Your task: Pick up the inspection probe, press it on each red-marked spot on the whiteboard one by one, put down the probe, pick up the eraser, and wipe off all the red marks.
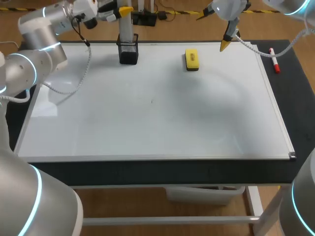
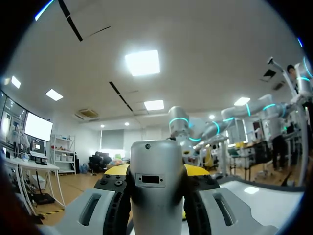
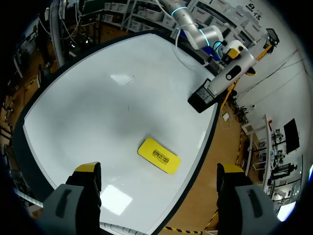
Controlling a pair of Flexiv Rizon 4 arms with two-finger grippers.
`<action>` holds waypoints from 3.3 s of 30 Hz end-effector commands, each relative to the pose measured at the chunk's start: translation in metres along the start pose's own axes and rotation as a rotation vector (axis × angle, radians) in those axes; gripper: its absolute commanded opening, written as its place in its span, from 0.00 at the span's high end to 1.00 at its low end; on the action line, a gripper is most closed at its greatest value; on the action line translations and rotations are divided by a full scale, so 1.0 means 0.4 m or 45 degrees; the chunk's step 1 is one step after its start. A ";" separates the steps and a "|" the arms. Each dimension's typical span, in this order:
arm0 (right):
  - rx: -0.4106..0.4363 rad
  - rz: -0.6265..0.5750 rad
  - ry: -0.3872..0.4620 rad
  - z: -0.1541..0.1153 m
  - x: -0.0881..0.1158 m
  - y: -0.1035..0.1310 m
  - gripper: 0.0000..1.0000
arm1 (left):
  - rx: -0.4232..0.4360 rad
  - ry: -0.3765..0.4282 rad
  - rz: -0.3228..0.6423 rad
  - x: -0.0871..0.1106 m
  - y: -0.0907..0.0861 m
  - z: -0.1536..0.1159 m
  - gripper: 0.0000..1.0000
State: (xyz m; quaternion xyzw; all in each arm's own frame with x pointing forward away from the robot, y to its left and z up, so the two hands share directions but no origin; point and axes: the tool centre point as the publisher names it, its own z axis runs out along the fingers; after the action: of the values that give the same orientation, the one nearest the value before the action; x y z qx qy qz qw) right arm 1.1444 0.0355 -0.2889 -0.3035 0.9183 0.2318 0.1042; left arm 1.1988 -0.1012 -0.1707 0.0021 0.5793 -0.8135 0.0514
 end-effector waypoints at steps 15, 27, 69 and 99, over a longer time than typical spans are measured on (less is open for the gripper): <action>0.007 -0.001 0.006 -0.004 -0.001 0.002 0.00 | -0.005 0.261 -0.026 -0.031 0.069 -0.018 1.00; 0.007 -0.001 0.006 -0.004 -0.001 0.002 0.00 | 0.003 0.290 -0.047 -0.048 0.134 -0.033 1.00; 0.007 -0.001 0.006 -0.004 -0.001 0.002 0.00 | -0.041 0.373 -0.112 -0.074 0.227 -0.068 0.49; 0.007 -0.001 0.006 -0.004 -0.001 0.002 0.00 | -0.599 0.007 -0.071 -0.022 0.191 -0.154 0.00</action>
State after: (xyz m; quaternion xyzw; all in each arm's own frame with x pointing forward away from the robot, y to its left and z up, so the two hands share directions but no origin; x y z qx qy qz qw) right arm 1.1444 0.0355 -0.2889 -0.3035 0.9183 0.2318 0.1042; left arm 1.2112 -0.0727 -0.2732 -0.0290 0.7237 -0.6882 0.0425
